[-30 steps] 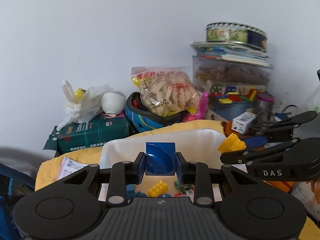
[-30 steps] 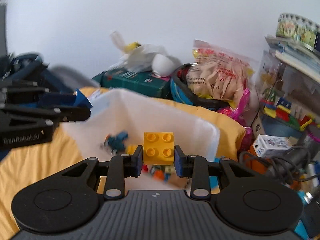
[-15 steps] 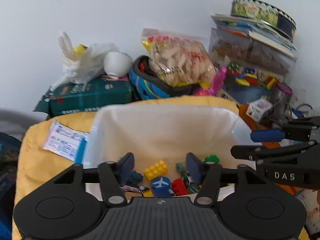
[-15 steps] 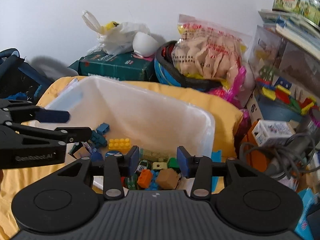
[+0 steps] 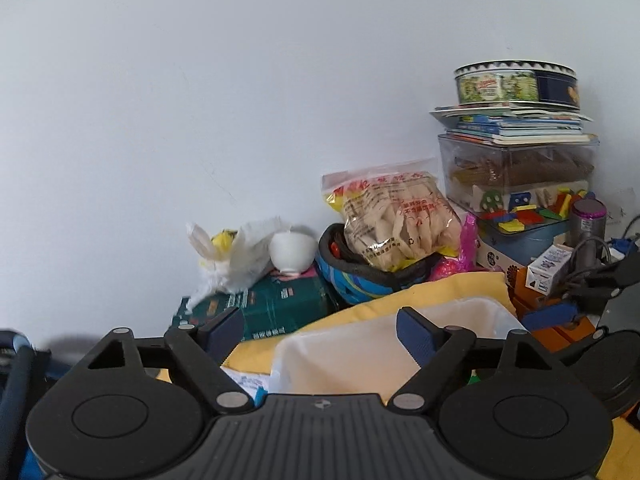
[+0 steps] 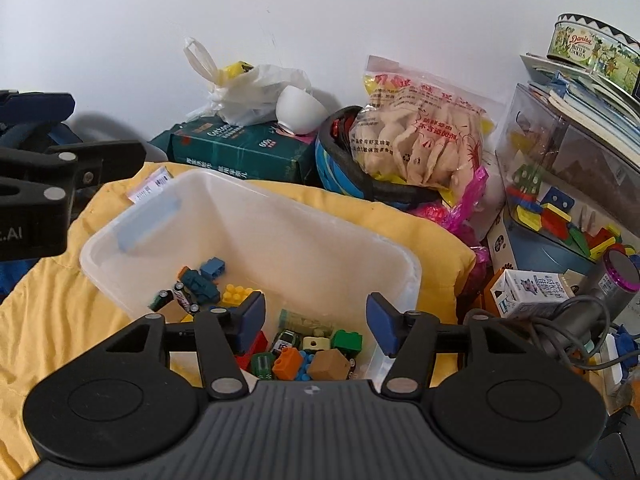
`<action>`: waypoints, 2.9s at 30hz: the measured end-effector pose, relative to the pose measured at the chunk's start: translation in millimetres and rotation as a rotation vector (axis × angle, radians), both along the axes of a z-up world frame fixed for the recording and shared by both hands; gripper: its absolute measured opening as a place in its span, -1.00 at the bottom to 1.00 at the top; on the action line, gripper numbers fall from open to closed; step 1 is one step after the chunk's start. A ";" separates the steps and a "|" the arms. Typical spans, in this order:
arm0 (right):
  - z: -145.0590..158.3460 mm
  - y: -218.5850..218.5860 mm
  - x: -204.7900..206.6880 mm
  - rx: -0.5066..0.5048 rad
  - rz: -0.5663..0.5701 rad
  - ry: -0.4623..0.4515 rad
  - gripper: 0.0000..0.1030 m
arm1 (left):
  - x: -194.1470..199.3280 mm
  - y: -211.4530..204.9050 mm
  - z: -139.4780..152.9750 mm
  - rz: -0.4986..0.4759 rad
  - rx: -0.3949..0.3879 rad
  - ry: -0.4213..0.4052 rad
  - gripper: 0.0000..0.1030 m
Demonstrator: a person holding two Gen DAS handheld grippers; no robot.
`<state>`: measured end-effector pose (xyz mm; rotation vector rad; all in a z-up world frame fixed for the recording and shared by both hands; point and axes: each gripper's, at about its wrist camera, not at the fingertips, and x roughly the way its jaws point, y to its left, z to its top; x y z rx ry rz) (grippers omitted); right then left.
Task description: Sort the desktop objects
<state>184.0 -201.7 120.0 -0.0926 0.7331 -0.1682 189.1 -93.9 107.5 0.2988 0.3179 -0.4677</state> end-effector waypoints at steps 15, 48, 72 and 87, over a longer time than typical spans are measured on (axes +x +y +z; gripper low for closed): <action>1.7 7.0 -2.1 0.003 0.049 0.106 0.81 | 4.9 -12.6 -7.4 0.021 0.120 0.092 0.69; -14.9 -0.5 26.8 -0.116 0.064 0.225 0.86 | 32.4 -35.2 -26.7 0.035 0.105 0.194 0.69; -15.4 0.1 27.2 -0.132 0.055 0.232 0.87 | 30.6 -29.4 -30.2 0.063 0.122 0.201 0.69; -13.3 -4.3 26.3 -0.141 0.050 0.224 0.87 | 31.7 -30.6 -32.1 0.056 0.118 0.213 0.69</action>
